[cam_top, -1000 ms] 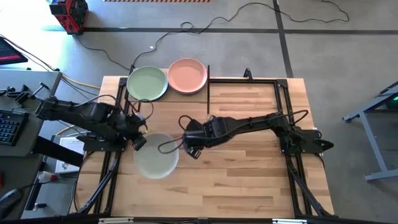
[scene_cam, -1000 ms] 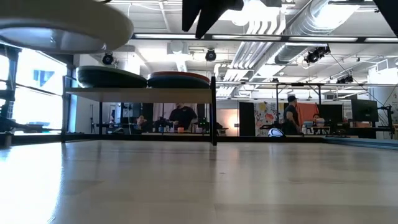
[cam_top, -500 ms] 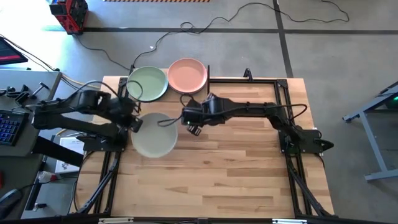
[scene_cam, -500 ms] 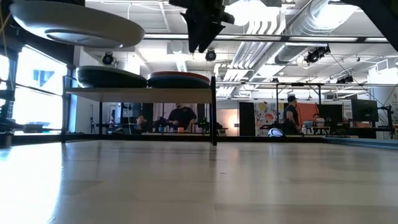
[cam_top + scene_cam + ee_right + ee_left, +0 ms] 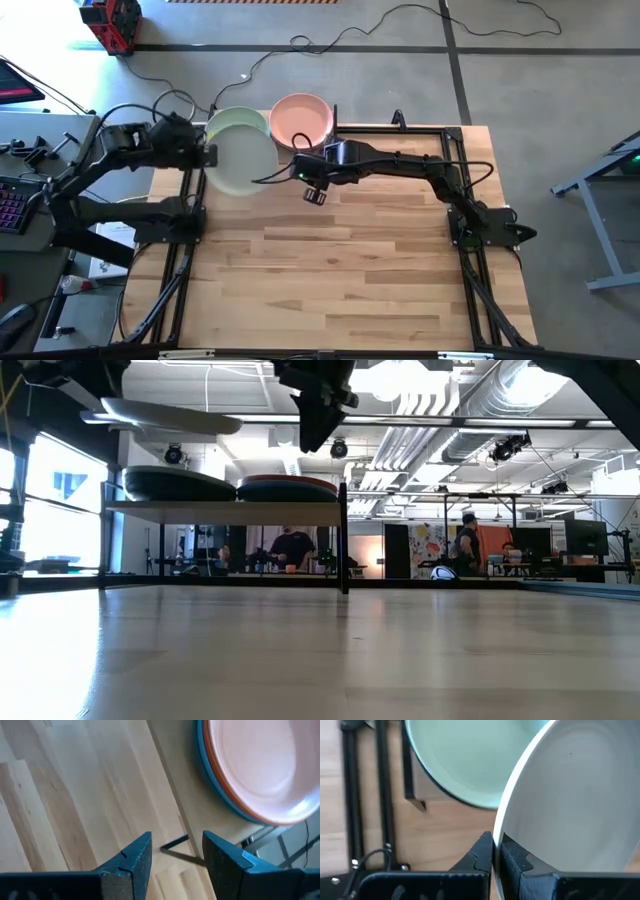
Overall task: Place and stack plates onto a shelf
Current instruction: Stack the gray plate on top of the light green plate on the shelf
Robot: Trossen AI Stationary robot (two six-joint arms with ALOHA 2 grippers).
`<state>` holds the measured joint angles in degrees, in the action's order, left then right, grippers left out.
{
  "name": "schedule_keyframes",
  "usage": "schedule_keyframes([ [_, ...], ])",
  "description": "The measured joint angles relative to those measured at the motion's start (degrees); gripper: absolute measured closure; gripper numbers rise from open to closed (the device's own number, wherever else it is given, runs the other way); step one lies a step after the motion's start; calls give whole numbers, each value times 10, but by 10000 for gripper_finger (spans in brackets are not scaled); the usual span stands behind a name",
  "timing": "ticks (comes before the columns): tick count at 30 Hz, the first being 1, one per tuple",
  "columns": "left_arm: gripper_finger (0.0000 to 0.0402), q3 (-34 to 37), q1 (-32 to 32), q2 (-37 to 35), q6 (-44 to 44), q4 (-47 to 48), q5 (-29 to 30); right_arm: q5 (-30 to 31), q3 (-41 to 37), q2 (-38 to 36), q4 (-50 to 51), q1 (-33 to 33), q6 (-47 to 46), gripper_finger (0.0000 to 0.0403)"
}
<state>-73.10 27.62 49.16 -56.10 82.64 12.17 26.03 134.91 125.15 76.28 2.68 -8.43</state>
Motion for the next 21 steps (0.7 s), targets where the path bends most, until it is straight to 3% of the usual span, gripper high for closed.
schedule_keyframes([
  [8, 397, -27, 126, 62, 75, -12, -1, -37, 0, 0, -20, 22, 66, 249],
  [14, 397, -65, 225, 115, 149, -49, -82, -70, 0, 0, -20, 35, 90, 249],
  [21, 397, -112, 311, 145, 199, -30, -135, -78, 0, 0, -19, 38, 107, 249],
])
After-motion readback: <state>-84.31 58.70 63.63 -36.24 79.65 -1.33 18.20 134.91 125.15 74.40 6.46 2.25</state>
